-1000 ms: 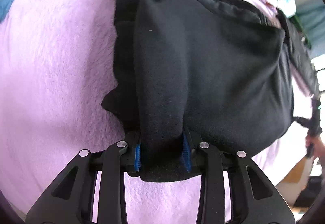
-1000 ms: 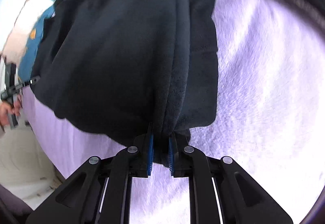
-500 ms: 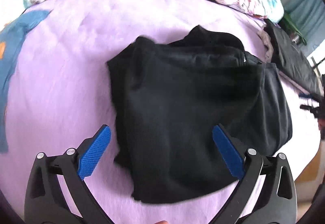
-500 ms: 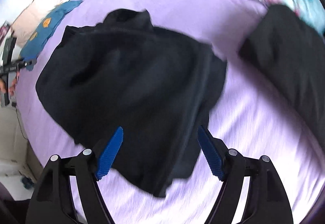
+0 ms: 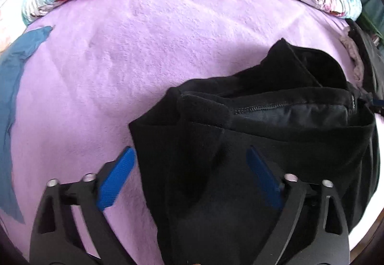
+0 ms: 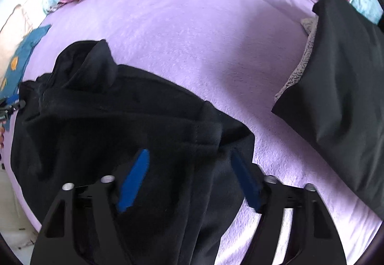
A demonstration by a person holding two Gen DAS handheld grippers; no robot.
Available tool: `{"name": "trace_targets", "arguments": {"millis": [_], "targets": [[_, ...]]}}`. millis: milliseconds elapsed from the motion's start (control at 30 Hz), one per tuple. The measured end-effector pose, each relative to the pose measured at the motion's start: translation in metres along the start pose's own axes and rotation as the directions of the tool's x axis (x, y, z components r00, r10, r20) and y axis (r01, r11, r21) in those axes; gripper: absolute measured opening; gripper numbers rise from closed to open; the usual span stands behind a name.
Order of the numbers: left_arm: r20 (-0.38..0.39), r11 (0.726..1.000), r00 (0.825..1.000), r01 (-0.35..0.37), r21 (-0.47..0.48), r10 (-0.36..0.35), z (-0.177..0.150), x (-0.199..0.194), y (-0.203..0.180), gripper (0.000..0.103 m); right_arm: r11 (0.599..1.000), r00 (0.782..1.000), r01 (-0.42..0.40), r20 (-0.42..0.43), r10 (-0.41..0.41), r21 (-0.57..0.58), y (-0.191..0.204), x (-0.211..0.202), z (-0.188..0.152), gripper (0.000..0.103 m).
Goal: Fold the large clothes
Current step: 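Close both grippers on the edge of the folded jacket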
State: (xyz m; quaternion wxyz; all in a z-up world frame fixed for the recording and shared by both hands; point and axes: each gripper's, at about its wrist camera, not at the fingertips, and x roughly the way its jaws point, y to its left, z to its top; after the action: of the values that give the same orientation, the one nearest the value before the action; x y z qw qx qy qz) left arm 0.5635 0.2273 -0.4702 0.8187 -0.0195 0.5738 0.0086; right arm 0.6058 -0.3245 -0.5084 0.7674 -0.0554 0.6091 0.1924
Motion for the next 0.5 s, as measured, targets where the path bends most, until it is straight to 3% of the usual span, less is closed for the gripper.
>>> {"name": "trace_targets", "arguments": {"millis": [33, 100, 133, 167, 300, 500], "targets": [[-0.007, 1.0, 1.0, 0.001, 0.001, -0.001, 0.001, 0.004, 0.0, 0.076, 1.0, 1.0, -0.011, -0.003, 0.011, 0.003, 0.001, 0.001, 0.001, 0.052], [-0.045, 1.0, 0.999, 0.004, 0.002, -0.004, 0.002, 0.012, 0.0, 0.058, 1.0, 1.0, -0.026, -0.002, 0.026, -0.012, 0.001, 0.004, 0.0, 0.041], [-0.064, 1.0, 0.998, 0.021, 0.0, -0.021, 0.002, 0.016, 0.0, 0.053, 0.999, 1.0, -0.03, 0.004, 0.03, -0.017, 0.001, 0.003, 0.0, 0.036], [-0.068, 1.0, 0.997, 0.029, 0.002, -0.029, 0.003, 0.018, -0.002, 0.042, 0.999, 0.999, -0.032, 0.014, 0.032, -0.02, 0.001, 0.001, -0.001, 0.022], [-0.057, 0.999, 0.997, 0.046, -0.017, -0.047, 0.007, 0.015, -0.002, 0.013, 0.999, 0.998, -0.031, 0.053, 0.032, -0.022, 0.002, -0.011, 0.0, 0.012], [0.025, 0.987, 0.997, 0.07, -0.143, -0.067, 0.011, -0.002, 0.023, 0.009, 0.998, 0.991, -0.028, 0.134, 0.022, 0.049, -0.015, -0.037, -0.004, 0.01]]}}
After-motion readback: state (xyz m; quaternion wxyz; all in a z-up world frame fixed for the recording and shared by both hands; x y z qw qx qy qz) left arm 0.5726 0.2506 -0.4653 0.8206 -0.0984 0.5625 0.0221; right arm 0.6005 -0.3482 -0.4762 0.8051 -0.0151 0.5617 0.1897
